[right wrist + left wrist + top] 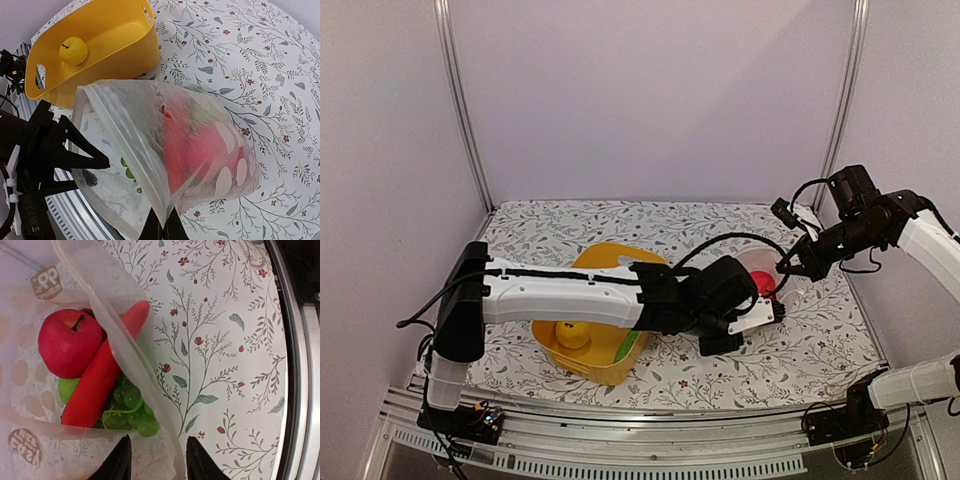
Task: Place the food in the zip-top bag and seal the zipper
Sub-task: Adjust the zipper food storage bag at the center of the board.
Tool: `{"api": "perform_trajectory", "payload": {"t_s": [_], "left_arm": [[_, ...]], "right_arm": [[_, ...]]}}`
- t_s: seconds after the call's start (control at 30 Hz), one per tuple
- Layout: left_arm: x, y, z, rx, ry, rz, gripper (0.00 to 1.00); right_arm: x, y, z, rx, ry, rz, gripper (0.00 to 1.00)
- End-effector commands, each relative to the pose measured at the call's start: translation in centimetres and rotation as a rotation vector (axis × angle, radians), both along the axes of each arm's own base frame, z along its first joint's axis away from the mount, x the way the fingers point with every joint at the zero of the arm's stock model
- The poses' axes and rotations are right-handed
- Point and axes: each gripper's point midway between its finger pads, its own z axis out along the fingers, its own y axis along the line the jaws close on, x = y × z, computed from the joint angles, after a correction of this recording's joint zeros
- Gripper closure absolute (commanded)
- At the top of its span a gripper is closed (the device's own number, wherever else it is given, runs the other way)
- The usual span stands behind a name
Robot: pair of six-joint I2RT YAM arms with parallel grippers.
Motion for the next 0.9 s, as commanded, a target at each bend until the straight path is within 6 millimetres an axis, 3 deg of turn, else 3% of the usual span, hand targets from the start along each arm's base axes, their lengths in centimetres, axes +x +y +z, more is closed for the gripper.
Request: {"api": "perform_trajectory", "payload": {"t_s": [0.0, 0.13, 0.3, 0.5, 0.73, 0.8, 0.87], "left_arm": [[1.1, -0.3, 1.3, -0.005, -0.074, 0.021, 0.65], [1.5, -0.7, 3.0, -0.041, -0.104, 0.026, 0.85], [1.8, -1.0, 5.0, -0.086, -0.135, 0.04, 0.96], [2.1, -1.1, 8.5, -0.166, -0.19, 0.08, 0.97], [3.0, -0.7, 9.1, -0.21, -0.211, 0.141, 0.96], [3.0, -0.6, 9.1, -0.212, -0.205, 0.152, 0.92], [3.0, -0.4, 9.3, -0.216, -0.199, 0.158, 0.8]], "right_arm": [[-0.4, 0.0, 0.0, 0.012, -0.01, 0.016, 1.0], [-0.4, -0.1, -0.4, 0.001, 0.001, 0.016, 1.0], [-0.3, -0.1, -0.4, -0.007, 0.001, 0.015, 1.0], [-0.2, -0.2, -0.5, -0.02, 0.008, 0.017, 1.0], [0.0, 0.0, -1.6, -0.018, 0.026, 0.022, 1.0], [0.2, 0.1, -1.8, -0.019, 0.027, 0.022, 1.0], [0.4, 0.1, -1.9, -0.019, 0.029, 0.02, 1.0]]}}
